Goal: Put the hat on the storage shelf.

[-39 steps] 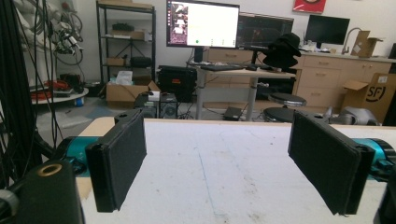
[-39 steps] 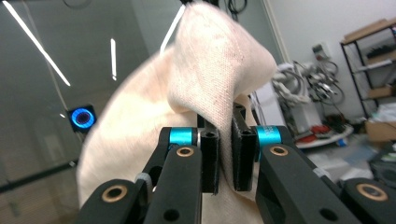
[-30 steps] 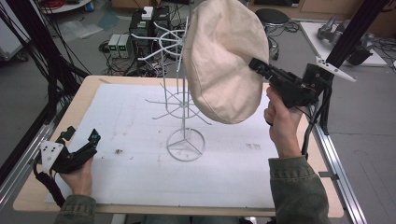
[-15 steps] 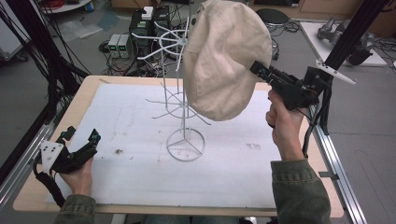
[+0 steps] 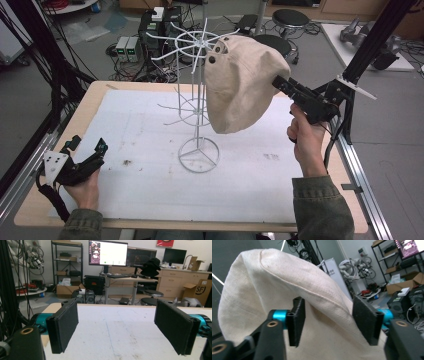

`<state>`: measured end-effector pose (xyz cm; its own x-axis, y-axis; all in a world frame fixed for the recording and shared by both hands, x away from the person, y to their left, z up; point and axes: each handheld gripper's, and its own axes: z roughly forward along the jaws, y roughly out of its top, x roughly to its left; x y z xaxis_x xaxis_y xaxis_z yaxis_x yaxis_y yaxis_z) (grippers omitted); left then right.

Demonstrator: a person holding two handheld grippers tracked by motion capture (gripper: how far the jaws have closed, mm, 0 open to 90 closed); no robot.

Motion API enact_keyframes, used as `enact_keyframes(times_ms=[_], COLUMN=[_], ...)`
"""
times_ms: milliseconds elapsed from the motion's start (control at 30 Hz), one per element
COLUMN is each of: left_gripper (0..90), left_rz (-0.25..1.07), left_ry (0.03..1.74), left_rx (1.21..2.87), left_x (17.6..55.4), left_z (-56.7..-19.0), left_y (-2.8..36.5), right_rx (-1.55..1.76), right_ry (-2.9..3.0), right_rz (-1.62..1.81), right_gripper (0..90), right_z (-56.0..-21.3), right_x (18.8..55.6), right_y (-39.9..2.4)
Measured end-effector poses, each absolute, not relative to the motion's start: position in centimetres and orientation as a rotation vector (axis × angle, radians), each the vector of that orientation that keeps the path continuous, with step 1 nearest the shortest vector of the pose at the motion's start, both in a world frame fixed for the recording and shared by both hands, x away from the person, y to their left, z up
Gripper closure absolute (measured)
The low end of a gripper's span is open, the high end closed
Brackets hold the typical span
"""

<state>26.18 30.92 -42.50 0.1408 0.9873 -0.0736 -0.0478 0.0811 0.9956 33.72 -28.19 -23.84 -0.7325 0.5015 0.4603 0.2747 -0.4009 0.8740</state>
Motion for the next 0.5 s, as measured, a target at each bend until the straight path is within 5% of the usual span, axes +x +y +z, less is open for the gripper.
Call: enact_keyframes(times_ms=[500], left_gripper=[19.5], left_rz=[1.075], left_ry=[1.101], left_rx=[1.178], left_x=[26.2], left_z=[-42.5], left_y=[30.9], right_rx=[1.046], right_ry=[1.464], right_rz=[1.913], right_gripper=[11.7], right_z=[-24.7], right_x=[31.0], right_y=[-28.9])
